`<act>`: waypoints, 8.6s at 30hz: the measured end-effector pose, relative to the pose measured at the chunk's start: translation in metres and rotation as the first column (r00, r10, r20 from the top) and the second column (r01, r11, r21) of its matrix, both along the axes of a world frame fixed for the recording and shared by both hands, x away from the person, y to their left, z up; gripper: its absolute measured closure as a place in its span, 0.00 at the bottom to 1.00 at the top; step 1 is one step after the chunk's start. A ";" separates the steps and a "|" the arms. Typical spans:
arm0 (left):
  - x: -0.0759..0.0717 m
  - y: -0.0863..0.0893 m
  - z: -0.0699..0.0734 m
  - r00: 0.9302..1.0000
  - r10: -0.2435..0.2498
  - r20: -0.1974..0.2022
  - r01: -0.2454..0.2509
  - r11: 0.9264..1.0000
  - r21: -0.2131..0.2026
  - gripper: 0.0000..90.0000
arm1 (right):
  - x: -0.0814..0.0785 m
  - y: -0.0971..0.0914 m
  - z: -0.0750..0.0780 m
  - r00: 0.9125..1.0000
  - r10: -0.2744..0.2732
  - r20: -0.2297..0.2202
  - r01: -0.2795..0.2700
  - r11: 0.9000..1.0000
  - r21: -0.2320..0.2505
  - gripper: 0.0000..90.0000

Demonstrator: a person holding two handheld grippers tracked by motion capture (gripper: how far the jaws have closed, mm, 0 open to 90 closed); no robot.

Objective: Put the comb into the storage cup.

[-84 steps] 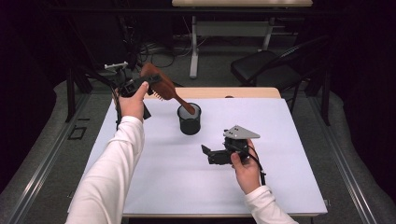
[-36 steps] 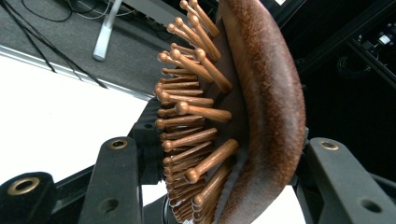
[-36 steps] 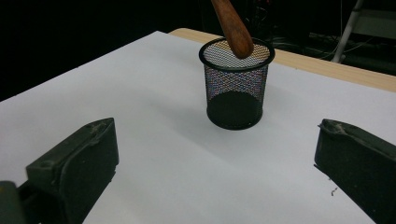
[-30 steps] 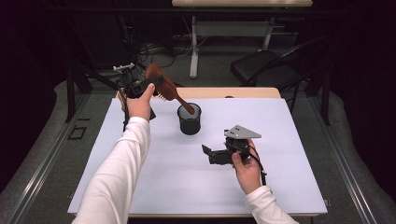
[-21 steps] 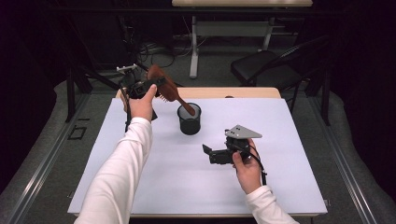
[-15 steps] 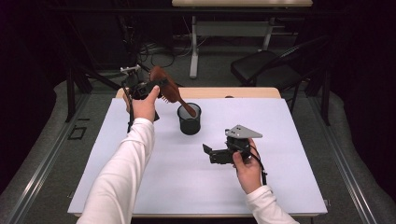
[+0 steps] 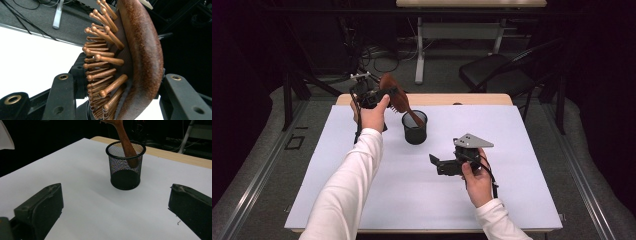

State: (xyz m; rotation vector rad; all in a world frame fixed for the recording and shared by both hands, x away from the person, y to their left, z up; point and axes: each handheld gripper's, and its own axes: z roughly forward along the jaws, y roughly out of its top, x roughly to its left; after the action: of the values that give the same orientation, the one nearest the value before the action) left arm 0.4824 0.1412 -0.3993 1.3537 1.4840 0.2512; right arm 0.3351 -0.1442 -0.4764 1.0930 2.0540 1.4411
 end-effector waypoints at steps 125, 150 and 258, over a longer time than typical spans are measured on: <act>0.004 0.017 -0.059 0.999 -0.025 -0.025 0.024 0.998 -0.054 0.50 | 0.000 0.003 -0.002 1.000 0.014 -0.004 -0.014 1.000 -0.024 0.00; 0.003 0.018 -0.056 0.999 -0.030 -0.025 0.029 0.999 -0.039 0.49 | 0.000 0.004 -0.003 1.000 0.016 -0.004 -0.016 1.000 -0.027 0.00; -0.032 0.034 -0.028 0.986 -0.163 0.043 0.151 0.968 0.198 0.00 | 0.002 0.004 -0.007 1.000 0.002 -0.018 -0.002 0.999 -0.040 0.00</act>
State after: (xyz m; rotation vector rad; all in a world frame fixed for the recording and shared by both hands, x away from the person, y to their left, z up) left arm 0.4503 0.1755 -0.4276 1.5984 1.3213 0.3380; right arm 0.3373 -0.1399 -0.4837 1.0924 2.0880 1.3901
